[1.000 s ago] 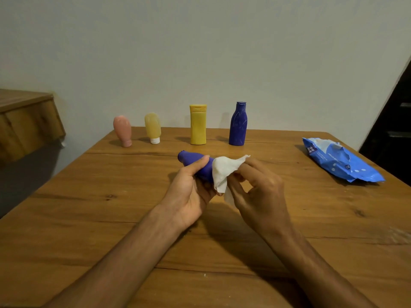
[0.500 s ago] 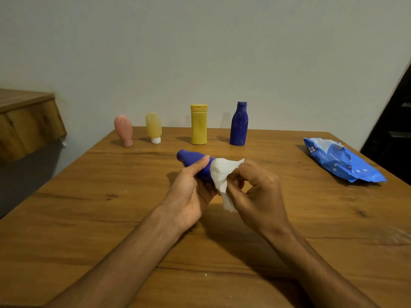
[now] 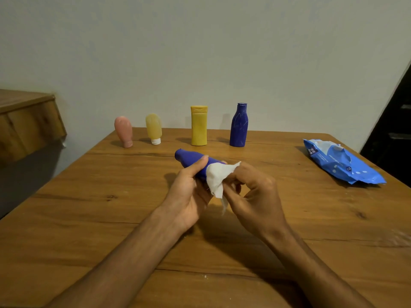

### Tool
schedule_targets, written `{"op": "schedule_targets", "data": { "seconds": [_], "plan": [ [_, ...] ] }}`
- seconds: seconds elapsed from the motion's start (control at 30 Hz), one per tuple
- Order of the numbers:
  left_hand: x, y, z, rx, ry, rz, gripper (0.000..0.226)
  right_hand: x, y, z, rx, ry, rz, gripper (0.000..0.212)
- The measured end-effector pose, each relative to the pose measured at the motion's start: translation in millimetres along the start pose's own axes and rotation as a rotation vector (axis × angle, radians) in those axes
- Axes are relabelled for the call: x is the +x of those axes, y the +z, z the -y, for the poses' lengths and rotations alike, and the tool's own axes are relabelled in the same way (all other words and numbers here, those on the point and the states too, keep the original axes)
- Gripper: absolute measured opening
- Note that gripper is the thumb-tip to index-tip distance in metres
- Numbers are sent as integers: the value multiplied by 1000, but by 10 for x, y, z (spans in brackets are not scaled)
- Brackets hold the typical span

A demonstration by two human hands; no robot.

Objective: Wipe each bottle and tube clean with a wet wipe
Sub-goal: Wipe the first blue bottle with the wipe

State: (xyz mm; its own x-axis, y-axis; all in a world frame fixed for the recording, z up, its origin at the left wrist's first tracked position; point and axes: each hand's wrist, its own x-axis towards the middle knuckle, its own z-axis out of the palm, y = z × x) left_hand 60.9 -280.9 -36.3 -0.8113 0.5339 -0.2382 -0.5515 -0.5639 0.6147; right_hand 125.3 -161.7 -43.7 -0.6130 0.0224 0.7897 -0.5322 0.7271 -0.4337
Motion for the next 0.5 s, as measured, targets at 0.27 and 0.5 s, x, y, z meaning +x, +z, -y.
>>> {"op": "schedule_targets", "data": {
  "seconds": [0.27, 0.5],
  "plan": [
    [20, 10, 15, 16, 88, -23, 48, -5, 1, -61, -37, 156, -83, 22],
    [-5, 8, 23, 39, 91, 26, 49, 13, -23, -103, -75, 165, -133, 19]
  ]
}}
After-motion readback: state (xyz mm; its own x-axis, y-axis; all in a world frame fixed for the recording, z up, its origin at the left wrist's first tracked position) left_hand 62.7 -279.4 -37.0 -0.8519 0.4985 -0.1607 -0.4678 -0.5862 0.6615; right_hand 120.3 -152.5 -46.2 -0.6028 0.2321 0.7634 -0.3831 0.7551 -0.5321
